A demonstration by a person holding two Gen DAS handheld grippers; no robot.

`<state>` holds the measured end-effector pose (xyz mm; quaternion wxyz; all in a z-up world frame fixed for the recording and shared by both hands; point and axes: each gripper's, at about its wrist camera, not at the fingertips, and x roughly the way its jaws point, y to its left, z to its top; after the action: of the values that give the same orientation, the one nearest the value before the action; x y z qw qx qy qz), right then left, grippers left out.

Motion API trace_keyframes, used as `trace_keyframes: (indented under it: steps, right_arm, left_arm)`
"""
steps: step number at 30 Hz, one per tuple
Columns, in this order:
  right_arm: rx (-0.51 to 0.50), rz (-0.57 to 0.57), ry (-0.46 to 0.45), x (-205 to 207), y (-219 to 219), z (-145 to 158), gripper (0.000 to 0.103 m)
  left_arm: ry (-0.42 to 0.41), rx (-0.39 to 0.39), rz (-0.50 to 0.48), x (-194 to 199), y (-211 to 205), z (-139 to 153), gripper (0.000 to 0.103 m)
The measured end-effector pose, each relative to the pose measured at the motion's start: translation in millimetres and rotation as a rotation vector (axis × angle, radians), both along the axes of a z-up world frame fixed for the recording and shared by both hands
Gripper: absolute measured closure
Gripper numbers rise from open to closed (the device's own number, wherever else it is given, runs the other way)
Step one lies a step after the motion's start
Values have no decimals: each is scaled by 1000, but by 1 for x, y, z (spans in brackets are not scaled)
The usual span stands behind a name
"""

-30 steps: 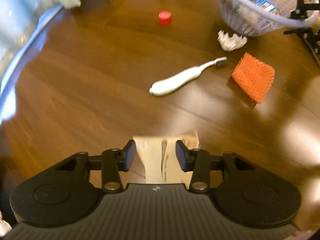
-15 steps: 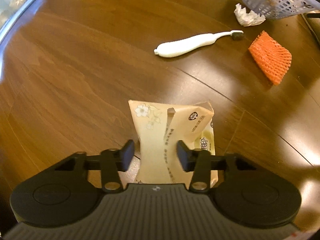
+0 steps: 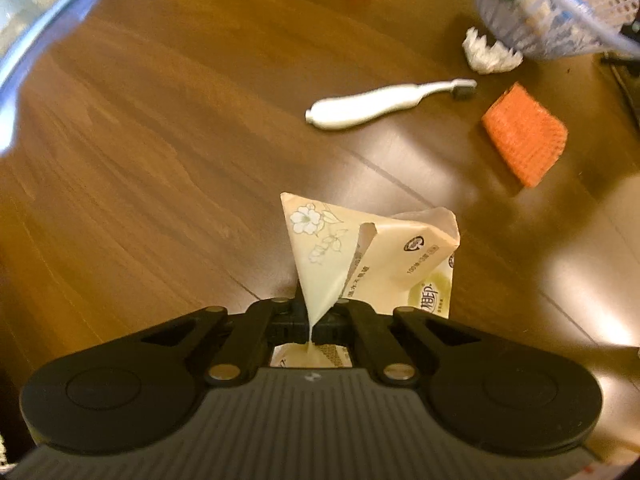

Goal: Collect trash
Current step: 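Lift the tissue packet with the left gripper toward the wastebasket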

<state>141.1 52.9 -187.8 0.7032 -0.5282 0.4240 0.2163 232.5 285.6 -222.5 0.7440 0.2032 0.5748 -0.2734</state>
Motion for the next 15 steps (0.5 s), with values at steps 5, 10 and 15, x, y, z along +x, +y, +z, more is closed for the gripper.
trace_keyframes:
  steps: [5,10,15]
  right_arm:
    - [-2,8,0,-1,-1,-2,93]
    - [-1,7,-2,0,-2,-1,93]
    - [-3,9,-4,-1,-2,-1,93]
  left_arm:
    - [-47,-24,-1,2,-15,43,103]
    - [-82,-62,-2,1,-32,84,103]
    - [-128,-104,-26,-3,-50,119,103]
